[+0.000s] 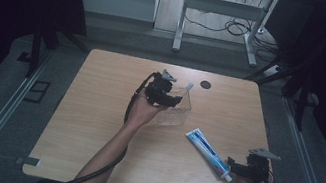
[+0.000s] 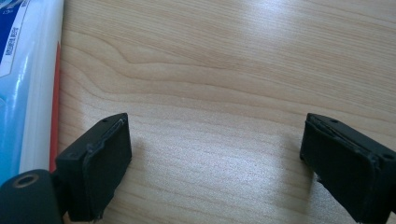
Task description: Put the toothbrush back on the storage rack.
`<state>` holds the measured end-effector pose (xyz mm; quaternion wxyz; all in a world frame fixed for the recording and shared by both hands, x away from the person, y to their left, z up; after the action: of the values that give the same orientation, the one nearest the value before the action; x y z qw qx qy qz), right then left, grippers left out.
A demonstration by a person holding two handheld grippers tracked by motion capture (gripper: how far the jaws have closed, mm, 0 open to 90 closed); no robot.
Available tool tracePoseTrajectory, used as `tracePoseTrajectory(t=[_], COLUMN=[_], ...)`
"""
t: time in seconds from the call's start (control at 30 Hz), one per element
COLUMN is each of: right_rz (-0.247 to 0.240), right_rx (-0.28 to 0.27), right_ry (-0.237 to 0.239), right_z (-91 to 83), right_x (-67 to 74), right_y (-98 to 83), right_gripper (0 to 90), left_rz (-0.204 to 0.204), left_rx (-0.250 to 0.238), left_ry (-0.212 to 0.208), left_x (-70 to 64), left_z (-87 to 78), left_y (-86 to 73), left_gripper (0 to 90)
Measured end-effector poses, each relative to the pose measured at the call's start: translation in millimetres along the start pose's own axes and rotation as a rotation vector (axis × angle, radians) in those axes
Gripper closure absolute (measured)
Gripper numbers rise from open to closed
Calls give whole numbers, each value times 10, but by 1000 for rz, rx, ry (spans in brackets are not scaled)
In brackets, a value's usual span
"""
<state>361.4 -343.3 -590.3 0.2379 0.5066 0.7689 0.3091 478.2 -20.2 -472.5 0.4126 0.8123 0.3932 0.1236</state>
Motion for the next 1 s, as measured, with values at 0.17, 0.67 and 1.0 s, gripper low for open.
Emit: tracePoseTrajectory(t=[0.17,0.67,1.0], right_rz=[1,1,1], right_rx=[0,0,0], right_ry=[0,0,0], right_z=[0,0,0], right_x=[0,1,1], right_y=[0,0,0], right_gripper=[83,83,83], left_rz=[1,-38,-39], left_rx=[-5,-12,-12], left_ry=[1,-16,-10], left_x=[1,58,96], left_z=[-28,-174,-245], left_y=[-31,-141,-278], left_gripper=[348,278,273])
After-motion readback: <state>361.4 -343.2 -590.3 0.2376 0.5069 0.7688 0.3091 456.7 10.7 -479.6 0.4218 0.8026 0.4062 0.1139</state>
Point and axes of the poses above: each handheld gripper's, and its own axes: z roughly forward along the jaws, y roughly out of its top, x roughly to its left, the point moved 7 cm from there along z, roughly forward along the jaws, and after that the axes turned 4 degrees about -z, right-handed, at the moved point
